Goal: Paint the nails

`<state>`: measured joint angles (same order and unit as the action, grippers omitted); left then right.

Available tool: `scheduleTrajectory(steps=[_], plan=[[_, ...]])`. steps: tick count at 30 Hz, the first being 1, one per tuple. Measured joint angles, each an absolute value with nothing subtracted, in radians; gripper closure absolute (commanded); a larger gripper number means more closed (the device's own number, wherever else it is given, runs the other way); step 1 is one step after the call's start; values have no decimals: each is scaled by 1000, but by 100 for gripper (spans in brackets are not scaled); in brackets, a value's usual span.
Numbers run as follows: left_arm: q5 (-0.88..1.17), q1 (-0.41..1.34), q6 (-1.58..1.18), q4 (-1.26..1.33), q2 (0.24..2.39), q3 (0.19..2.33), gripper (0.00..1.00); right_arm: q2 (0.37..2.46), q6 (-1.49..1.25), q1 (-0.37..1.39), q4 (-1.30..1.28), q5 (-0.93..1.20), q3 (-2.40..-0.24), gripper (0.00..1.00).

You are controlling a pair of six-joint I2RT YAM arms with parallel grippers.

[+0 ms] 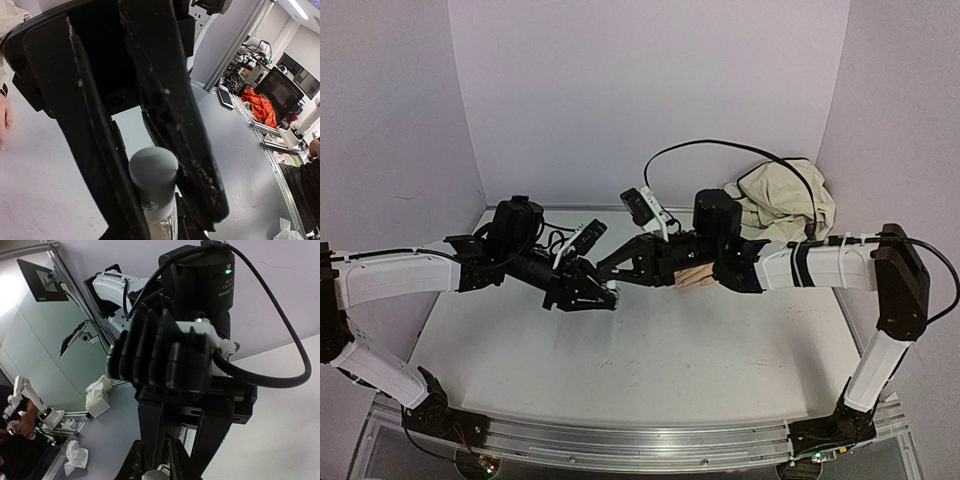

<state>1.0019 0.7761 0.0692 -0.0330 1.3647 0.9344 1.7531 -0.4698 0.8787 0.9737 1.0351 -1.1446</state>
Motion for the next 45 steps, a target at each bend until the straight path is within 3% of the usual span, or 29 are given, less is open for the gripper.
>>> scheduleTrajectory(steps=[6,12,15,22,27,30,37,45], plan=[[955,777,62,-36,1354,934,100,1758,-461,875,984,1032,-1145,100],[750,782,63,-64,1304,929,100,1760,-437,872,978,916,-1146,100],[588,781,66,-77,1276,909,100,1765,-413,895,910,728,-1164,100],[311,775,115,-104,1236,864,100,1796,-379,1090,693,-38,-1269,100],[277,782,138,-96,1225,862,100,1801,-378,1125,661,-165,-1300,99],[269,783,142,-86,1225,862,100,1801,-373,1126,655,-178,-1306,77],[214,770,132,-78,1227,862,100,1779,-342,1094,622,-148,-1264,38],[210,767,129,-52,1235,863,100,1587,-298,952,648,45,-1056,31]])
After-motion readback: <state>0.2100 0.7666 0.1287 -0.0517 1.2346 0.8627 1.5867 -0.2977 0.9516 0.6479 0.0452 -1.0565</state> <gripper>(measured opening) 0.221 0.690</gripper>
